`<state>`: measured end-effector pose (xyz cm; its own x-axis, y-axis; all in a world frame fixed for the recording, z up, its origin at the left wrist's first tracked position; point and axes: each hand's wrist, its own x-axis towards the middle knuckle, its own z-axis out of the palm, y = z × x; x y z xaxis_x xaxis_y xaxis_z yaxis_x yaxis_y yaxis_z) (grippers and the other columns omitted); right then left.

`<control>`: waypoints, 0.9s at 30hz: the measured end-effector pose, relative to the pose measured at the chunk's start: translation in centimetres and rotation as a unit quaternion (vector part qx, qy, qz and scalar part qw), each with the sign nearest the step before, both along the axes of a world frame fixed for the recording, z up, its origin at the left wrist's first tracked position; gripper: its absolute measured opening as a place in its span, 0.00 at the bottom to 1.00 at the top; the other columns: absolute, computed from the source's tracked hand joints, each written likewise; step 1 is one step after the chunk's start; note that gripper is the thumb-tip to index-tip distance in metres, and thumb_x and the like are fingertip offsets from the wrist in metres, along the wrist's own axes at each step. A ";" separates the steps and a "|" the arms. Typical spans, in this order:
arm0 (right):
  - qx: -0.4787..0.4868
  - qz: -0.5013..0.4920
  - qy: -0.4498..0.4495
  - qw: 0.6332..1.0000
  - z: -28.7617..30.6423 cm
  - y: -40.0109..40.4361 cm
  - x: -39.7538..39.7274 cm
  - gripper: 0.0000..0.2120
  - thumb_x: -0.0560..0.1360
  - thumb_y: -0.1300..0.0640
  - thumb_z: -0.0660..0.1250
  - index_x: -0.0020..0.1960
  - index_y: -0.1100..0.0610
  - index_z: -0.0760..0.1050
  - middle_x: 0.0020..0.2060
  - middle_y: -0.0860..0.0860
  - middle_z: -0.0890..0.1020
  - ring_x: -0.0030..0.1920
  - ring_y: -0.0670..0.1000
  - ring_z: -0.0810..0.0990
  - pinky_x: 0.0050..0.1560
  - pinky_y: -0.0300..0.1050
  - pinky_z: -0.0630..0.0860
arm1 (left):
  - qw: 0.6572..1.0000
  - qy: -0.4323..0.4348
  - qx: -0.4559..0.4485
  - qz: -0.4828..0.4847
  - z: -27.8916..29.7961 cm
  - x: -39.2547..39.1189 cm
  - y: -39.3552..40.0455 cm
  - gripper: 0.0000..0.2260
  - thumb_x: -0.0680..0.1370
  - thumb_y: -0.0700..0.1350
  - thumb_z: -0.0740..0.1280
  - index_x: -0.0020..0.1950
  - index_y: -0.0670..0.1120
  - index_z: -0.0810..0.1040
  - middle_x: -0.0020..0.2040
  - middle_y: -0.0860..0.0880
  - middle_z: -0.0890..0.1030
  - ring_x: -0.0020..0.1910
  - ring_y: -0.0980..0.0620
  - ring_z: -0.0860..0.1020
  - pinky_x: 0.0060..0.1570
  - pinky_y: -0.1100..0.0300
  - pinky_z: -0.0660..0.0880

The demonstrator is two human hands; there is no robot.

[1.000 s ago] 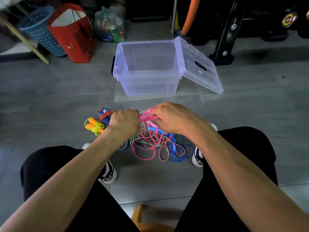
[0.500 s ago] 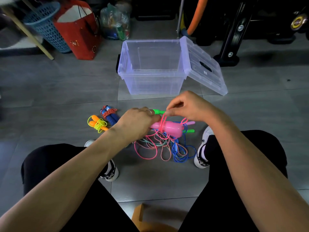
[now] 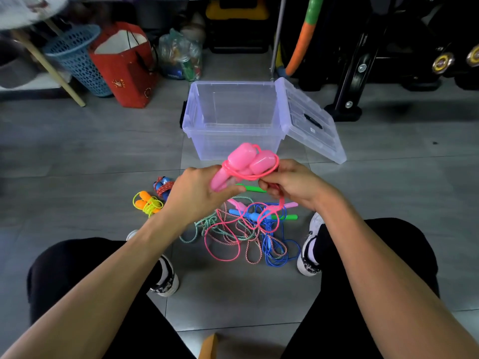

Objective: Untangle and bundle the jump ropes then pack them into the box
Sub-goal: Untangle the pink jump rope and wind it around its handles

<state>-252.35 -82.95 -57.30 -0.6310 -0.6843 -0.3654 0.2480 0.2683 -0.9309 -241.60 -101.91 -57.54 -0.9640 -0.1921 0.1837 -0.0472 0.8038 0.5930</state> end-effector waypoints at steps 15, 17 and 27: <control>0.134 0.069 0.142 0.978 -1.1 -2.0 2.8 0.18 0.80 0.60 0.57 0.38 0.45 0.78 0.25 0.43 0.77 0.26 0.44 0.71 0.29 0.39 0.66 | 0.973 -0.228 -0.040 -0.009 -0.2 -1.1 2.9 0.07 0.70 0.41 0.64 0.34 0.48 0.67 0.30 0.53 0.70 0.33 0.46 0.72 0.30 0.60 0.65; 0.127 0.009 0.095 0.987 -0.5 -1.7 2.0 0.16 0.76 0.64 0.58 0.33 0.53 0.76 0.21 0.46 0.74 0.22 0.45 0.66 0.27 0.40 0.62 | 0.975 -0.219 0.009 0.036 0.2 -1.1 2.4 0.08 0.70 0.41 0.65 0.34 0.48 0.67 0.30 0.53 0.72 0.31 0.49 0.71 0.28 0.61 0.65; 0.147 -0.083 0.154 0.973 -0.6 -0.6 0.5 0.12 0.78 0.60 0.62 0.41 0.52 0.81 0.21 0.38 0.73 0.22 0.37 0.69 0.33 0.37 0.63 | 0.953 -0.176 0.196 0.151 0.8 -1.4 1.5 0.07 0.67 0.41 0.67 0.31 0.44 0.71 0.25 0.46 0.74 0.21 0.48 0.72 0.27 0.57 0.72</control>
<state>-251.87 -83.56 -57.92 -0.8352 -0.4576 -0.3050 0.0313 0.5141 -0.8571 -243.03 -100.44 -56.71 -0.8423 -0.4586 -0.2831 -0.4927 0.4424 0.7493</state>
